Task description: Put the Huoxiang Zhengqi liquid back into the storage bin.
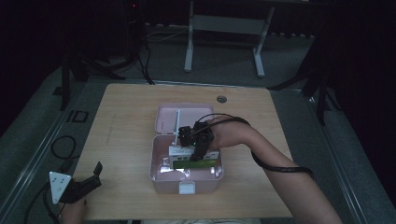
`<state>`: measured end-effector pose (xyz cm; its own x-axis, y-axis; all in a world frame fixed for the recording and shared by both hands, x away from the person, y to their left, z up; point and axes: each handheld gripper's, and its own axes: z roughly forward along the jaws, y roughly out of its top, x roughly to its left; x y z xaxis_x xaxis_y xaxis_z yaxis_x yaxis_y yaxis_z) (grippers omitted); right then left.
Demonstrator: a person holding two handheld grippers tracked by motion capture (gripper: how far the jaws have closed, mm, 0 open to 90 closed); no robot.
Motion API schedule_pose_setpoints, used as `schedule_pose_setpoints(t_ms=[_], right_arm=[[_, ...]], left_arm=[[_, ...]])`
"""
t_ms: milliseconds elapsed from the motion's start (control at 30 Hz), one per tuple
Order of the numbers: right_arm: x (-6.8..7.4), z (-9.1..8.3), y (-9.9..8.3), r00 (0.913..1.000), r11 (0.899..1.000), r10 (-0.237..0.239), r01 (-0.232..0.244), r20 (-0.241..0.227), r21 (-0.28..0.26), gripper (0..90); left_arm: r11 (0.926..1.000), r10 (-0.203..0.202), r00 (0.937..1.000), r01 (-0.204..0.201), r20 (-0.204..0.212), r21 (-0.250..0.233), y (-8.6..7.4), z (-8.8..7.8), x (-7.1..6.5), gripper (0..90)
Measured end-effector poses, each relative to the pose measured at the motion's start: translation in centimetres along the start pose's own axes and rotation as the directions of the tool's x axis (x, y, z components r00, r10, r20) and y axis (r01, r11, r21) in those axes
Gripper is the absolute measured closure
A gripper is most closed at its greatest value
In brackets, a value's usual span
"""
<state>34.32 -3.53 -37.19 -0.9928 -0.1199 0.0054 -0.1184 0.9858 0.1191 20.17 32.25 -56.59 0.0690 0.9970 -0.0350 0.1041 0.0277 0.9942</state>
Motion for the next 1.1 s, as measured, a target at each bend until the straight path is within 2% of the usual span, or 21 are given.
schedule_pose_setpoints(t_ms=[333,633,767,1000,1100], right_arm=[[-0.3,4.2,-0.4,0.9987,0.999,0.024,-0.022,-0.045,0.036,61.6],[-0.3,6.4,-0.5,0.9967,0.999,0.036,-0.032,-0.073,0.044,61.5],[-0.3,7.3,-0.7,0.9971,0.998,0.039,-0.036,-0.065,0.051,61.5],[-0.3,8.7,-1.0,0.9959,0.997,0.042,-0.037,-0.080,0.061,61.4],[-0.3,8.9,-1.1,0.9952,0.998,0.048,-0.044,-0.085,0.044,61.3]], left_arm=[[1.0000,0.003,1.0000,-0.003,0.000,0.002,0.0,0.0,0.0,0.2],[1.0000,0.003,1.0000,-0.003,0.002,0.001,0.0,0.0,0.0,0.2],[1.0000,0.003,1.0000,-0.003,0.002,0.001,0.0,0.0,0.0,0.2],[1.0000,0.002,1.0000,-0.002,0.002,0.000,0.0,0.0,0.0,0.2],[1.0000,0.003,1.0000,-0.003,0.003,0.000,0.0,0.0,0.0,0.2]])
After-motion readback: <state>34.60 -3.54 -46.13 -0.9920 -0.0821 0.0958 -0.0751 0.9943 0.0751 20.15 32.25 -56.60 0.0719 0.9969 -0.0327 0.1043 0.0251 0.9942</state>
